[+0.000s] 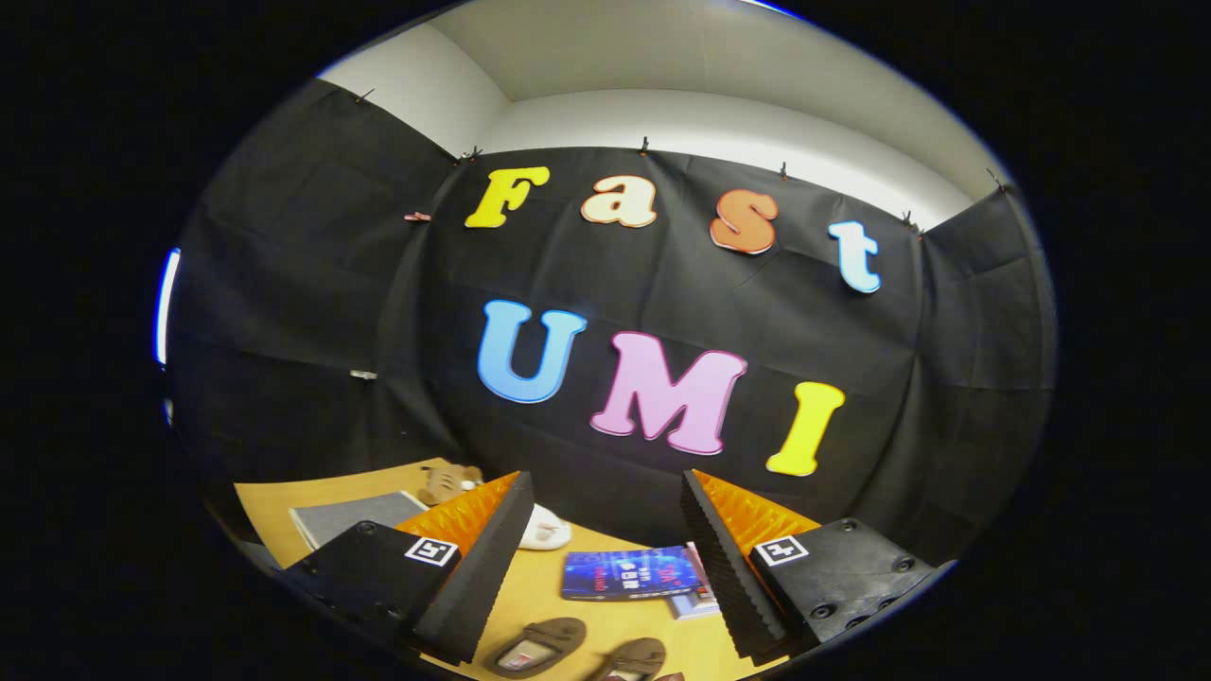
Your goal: Open the storage box then place both shoes into the box .Put the left shoe in first, then the right shoe, with the right side of both shoes facing outward in a uniform manner.
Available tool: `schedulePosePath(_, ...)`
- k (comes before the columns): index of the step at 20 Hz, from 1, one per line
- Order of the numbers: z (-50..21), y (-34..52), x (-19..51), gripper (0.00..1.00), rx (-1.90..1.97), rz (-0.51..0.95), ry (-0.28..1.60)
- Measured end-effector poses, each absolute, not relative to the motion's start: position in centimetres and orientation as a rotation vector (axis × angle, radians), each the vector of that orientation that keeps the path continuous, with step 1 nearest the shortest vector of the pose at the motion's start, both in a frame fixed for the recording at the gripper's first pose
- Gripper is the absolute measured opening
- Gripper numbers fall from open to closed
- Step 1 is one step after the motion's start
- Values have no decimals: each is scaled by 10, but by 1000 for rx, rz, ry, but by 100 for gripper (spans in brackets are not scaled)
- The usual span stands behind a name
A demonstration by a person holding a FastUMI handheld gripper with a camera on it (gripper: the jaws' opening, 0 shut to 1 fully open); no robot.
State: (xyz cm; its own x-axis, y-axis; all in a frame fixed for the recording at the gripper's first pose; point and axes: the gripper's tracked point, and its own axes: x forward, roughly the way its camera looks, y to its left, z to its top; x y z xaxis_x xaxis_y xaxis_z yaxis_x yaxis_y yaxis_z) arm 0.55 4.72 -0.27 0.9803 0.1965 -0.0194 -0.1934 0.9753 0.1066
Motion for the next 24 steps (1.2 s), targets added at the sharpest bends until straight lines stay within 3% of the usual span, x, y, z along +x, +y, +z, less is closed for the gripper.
schedulePosePath(5, -41, 115, 2, 98, 392, 546, 223)
schedulePosePath(24, -257, 277, 11, 96, 1319, 890, 939)
